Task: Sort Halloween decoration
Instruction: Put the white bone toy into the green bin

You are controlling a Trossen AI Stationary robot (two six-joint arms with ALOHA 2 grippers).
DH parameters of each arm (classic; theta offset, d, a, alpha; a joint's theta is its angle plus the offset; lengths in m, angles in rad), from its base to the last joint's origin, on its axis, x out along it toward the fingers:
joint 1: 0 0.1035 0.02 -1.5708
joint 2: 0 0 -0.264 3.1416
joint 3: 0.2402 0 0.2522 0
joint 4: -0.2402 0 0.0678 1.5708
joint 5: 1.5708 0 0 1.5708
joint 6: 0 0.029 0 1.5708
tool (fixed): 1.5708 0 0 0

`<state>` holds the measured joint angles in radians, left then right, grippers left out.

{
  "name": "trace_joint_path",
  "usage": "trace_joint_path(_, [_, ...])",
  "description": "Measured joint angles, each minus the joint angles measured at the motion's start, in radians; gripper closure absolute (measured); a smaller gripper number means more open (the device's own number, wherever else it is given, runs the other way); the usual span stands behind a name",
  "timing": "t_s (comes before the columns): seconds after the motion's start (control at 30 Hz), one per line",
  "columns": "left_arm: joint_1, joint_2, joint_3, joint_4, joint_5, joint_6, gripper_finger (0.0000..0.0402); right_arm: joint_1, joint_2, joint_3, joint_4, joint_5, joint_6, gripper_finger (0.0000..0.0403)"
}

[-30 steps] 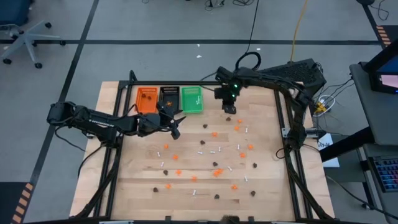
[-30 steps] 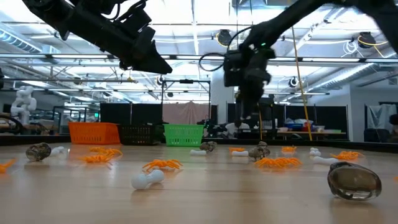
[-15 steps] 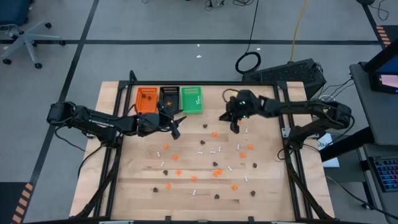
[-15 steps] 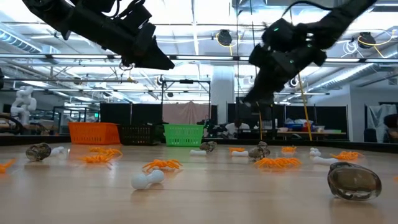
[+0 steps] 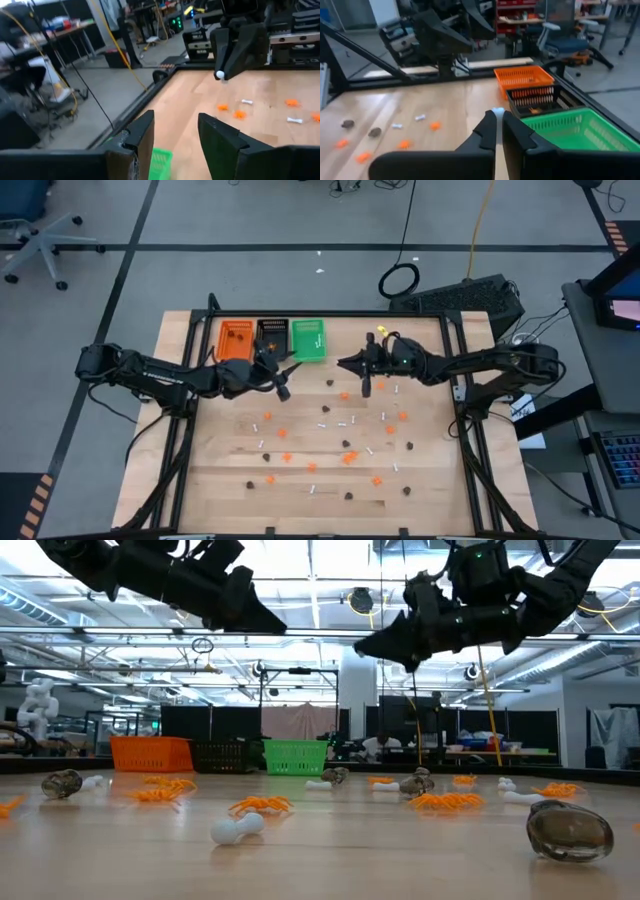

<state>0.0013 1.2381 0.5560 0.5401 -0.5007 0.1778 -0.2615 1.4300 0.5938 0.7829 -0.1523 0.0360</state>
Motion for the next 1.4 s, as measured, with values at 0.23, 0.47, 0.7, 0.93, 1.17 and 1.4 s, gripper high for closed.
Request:
trace_joint_path(0.23, [0.0,0.0,0.0,0.05,0.0,0.088,0.0249,0.036,0.034,0.0,0.066,0.034,-0.003,0.0403])
trace_joint_path(0.47, [0.0,0.0,0.0,0.045,0.058,0.092,0.0249,0.064,0.042,0.0,0.083,0.103,-0.02,0.0403])
trace_joint_path(0.7, [0.0,0.0,0.0,0.033,0.081,0.092,0.0249,0.067,0.042,0.001,0.144,0.103,-0.027,0.0403])
trace_joint_path(0.93, [0.0,0.0,0.0,-0.004,0.081,0.091,0.0249,0.073,0.042,0.001,0.176,0.1,-0.12,0.0403])
trace_joint_path(1.17, [0.0,0.0,0.0,-0.005,0.081,0.091,0.0249,0.074,0.042,0.001,0.193,0.098,-0.337,0.0403])
trace_joint_path(1.4, [0.0,0.0,0.0,-0.008,0.081,0.091,0.0249,0.074,0.042,0.001,0.193,0.096,-0.546,0.0403])
